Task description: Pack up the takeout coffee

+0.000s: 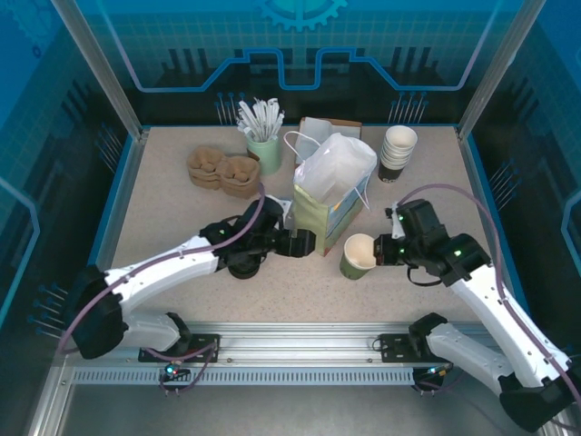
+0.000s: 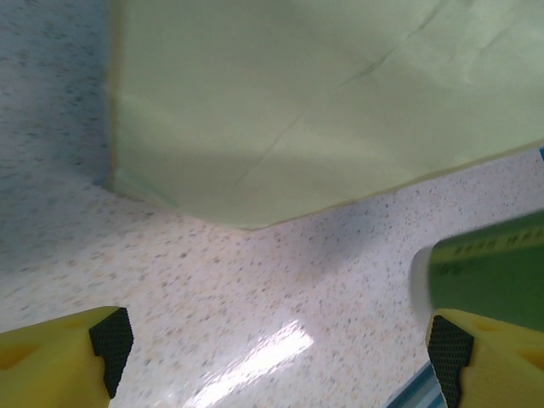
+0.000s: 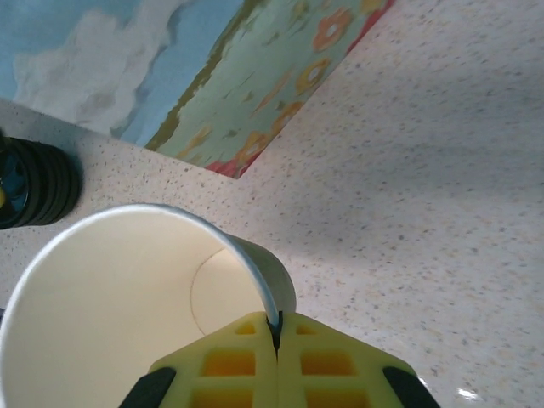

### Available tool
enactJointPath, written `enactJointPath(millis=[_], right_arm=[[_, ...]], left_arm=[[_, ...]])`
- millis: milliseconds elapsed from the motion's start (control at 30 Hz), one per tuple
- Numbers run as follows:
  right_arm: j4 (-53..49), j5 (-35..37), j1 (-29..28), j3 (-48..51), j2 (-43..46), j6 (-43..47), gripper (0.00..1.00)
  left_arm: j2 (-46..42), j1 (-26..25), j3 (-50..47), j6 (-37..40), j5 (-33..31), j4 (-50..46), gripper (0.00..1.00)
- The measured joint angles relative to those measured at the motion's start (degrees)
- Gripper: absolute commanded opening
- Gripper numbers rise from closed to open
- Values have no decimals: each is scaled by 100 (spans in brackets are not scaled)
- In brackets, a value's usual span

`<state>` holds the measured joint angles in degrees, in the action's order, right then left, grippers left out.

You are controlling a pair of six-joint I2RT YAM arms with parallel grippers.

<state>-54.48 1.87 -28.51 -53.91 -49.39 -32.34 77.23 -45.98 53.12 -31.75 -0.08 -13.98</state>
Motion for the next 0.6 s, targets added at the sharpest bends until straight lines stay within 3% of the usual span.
enactJointPath(millis=[200,600], right_arm=[[645,391,-671,260,-223,-413,0],[1384,739,-719,680,-529,-636,0]], left_arm=[[743,-103,-92,-363,-129,874,90],[1941,20,695,-431,-380,1351,91]])
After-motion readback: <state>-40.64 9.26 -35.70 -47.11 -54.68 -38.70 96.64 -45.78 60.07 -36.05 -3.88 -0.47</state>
